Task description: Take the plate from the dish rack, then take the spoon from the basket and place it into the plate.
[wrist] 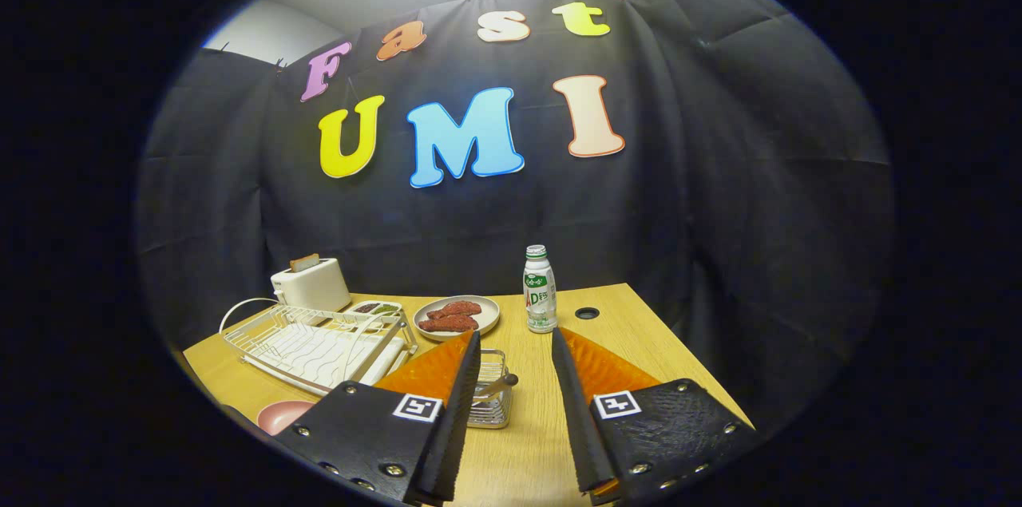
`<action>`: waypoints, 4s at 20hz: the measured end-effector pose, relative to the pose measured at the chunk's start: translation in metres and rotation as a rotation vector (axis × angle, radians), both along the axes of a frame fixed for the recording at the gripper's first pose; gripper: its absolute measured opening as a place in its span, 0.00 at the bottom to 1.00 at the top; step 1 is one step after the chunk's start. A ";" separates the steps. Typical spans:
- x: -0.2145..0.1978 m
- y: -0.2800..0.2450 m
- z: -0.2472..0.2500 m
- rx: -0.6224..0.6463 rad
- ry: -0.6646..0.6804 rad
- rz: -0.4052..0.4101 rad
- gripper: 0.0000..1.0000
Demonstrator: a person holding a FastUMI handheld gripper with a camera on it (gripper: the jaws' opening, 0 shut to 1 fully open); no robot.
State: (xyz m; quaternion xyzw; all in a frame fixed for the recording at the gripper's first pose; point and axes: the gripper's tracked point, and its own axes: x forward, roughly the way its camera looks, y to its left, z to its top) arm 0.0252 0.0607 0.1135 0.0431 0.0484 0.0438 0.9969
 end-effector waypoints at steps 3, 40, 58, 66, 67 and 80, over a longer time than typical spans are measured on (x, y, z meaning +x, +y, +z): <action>0.013 0.000 -0.015 0.009 0.009 0.015 0.55; 0.043 0.042 0.028 -0.022 0.103 0.012 0.04; -0.072 0.118 0.081 -0.071 0.072 0.053 0.03; -0.098 0.184 0.047 -0.054 0.150 0.129 0.04; -0.099 0.192 0.042 -0.048 0.161 0.141 0.04; -0.090 0.266 0.000 -0.060 0.254 0.273 0.04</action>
